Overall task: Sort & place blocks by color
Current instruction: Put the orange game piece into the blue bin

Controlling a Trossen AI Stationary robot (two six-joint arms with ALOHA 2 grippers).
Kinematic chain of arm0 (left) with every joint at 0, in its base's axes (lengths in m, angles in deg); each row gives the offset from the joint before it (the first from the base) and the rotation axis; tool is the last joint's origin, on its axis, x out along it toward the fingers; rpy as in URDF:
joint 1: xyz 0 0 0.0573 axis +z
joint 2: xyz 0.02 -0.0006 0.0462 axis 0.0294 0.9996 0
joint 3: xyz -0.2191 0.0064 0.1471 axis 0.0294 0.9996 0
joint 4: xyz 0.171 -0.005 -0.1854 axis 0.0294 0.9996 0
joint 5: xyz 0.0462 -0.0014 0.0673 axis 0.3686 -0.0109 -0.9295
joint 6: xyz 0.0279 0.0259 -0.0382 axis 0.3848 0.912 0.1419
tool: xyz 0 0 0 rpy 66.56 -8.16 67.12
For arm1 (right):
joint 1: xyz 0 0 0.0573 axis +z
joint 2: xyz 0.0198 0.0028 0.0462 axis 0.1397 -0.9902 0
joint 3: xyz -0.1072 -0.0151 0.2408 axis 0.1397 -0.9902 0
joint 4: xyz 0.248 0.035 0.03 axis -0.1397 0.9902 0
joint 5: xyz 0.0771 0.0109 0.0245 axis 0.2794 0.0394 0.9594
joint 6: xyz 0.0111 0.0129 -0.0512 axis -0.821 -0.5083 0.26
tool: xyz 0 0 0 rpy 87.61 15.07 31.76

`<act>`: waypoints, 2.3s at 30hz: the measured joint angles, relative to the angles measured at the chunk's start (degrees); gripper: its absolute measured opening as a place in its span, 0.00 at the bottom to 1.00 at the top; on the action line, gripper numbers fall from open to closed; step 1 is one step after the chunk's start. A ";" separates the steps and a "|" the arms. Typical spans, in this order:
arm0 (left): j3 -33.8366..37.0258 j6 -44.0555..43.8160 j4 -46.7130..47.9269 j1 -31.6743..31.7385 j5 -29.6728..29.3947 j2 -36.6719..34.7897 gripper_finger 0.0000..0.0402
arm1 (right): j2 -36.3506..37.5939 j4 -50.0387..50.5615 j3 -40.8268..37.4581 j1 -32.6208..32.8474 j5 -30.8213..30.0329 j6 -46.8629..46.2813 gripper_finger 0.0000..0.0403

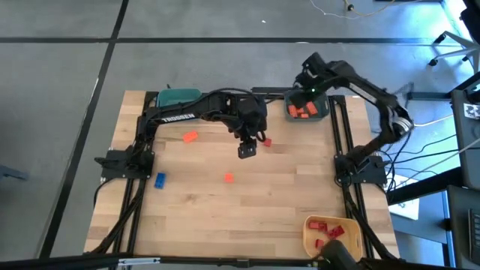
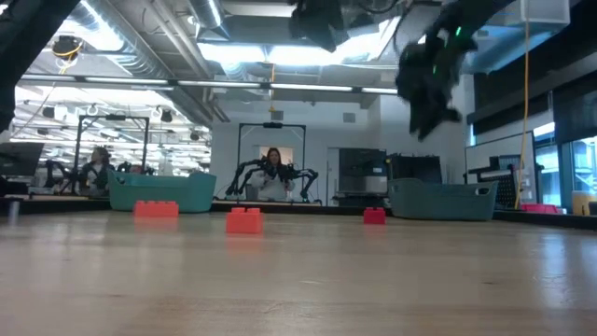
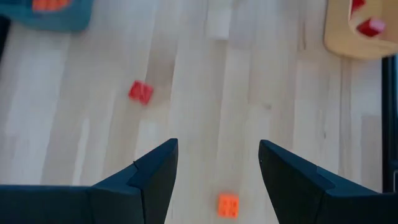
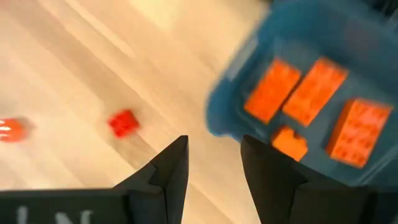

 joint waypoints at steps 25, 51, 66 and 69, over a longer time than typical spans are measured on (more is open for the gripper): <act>17.69 -6.86 12.50 -13.51 -7.19 0.04 0.54 | 32.44 -2.00 5.50 13.24 8.38 7.26 0.37; 40.59 -0.80 -15.03 -15.39 -10.97 0.04 0.54 | 33.97 1.65 5.50 29.45 11.58 24.93 0.37; 44.92 0.16 -18.00 -12.37 -5.85 0.17 0.54 | 34.00 1.58 5.50 29.47 11.58 24.91 0.37; 46.48 0.16 -19.19 -12.40 -8.06 0.17 0.54 | 34.00 1.58 5.48 29.47 11.57 24.91 0.37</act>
